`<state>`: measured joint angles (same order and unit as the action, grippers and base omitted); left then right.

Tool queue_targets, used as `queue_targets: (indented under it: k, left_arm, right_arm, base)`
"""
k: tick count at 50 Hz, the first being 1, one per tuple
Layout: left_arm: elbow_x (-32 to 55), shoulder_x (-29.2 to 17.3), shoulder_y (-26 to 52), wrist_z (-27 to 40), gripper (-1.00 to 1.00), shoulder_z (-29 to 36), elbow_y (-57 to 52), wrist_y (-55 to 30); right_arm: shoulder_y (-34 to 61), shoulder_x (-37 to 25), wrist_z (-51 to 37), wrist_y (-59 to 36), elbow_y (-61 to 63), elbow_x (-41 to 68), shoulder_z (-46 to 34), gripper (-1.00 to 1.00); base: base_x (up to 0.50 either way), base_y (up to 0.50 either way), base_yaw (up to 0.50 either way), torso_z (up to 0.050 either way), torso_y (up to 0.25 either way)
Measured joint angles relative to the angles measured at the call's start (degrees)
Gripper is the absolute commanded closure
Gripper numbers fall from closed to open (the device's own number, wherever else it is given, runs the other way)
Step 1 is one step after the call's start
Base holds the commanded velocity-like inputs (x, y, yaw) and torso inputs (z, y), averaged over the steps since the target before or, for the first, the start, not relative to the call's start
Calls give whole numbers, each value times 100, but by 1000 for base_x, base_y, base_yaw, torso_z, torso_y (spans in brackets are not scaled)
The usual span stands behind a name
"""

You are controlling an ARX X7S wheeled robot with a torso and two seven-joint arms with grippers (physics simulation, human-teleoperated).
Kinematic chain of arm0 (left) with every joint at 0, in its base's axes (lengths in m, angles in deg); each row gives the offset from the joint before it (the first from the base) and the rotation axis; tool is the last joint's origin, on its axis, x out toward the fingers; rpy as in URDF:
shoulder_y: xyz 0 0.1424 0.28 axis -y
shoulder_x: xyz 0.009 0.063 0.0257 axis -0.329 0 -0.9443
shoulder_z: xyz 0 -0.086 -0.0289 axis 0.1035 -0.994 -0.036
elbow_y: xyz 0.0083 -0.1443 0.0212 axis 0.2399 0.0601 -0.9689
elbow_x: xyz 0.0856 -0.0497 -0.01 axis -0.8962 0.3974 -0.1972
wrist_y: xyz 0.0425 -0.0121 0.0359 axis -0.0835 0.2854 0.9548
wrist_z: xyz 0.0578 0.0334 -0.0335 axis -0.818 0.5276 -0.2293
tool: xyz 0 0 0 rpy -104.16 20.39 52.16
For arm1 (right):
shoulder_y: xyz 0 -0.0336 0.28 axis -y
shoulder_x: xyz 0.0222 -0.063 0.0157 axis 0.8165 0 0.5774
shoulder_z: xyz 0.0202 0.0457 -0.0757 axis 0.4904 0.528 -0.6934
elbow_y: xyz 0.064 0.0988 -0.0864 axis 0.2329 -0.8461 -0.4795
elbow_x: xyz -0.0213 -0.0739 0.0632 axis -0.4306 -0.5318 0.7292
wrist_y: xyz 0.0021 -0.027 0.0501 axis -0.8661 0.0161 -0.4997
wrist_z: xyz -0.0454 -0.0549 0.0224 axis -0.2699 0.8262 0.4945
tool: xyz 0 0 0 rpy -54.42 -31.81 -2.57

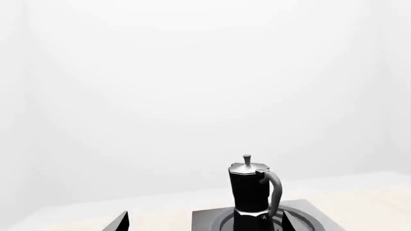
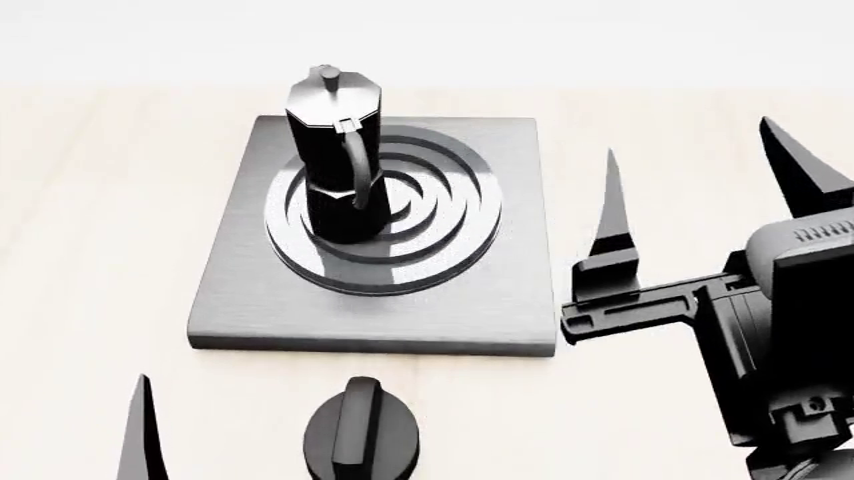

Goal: Put both moka pots on the stove.

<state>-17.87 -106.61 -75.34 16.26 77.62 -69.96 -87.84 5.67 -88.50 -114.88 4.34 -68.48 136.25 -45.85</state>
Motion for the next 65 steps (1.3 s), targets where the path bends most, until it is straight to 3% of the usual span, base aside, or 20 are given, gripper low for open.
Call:
queue_targets:
  k: [11,28,65]
  left_arm:
    - [-51,-13,-61,47,-100,35,-54,3]
    - [-52,18,3,75,-100,75,55,37]
    - [128,44,324,47,-100,34,361,46]
  right_arm:
    - [-276,-647,-76,201,-189,193,277,-100]
    - [-176,-1065,183,-90,-1039,536,478,-100]
    - [1411,-785,1341,-2154,-2534,444,182,-100]
  base:
    - [0,0,0,0,0]
    - [0,0,0,0,0]
    - [0,0,0,0,0]
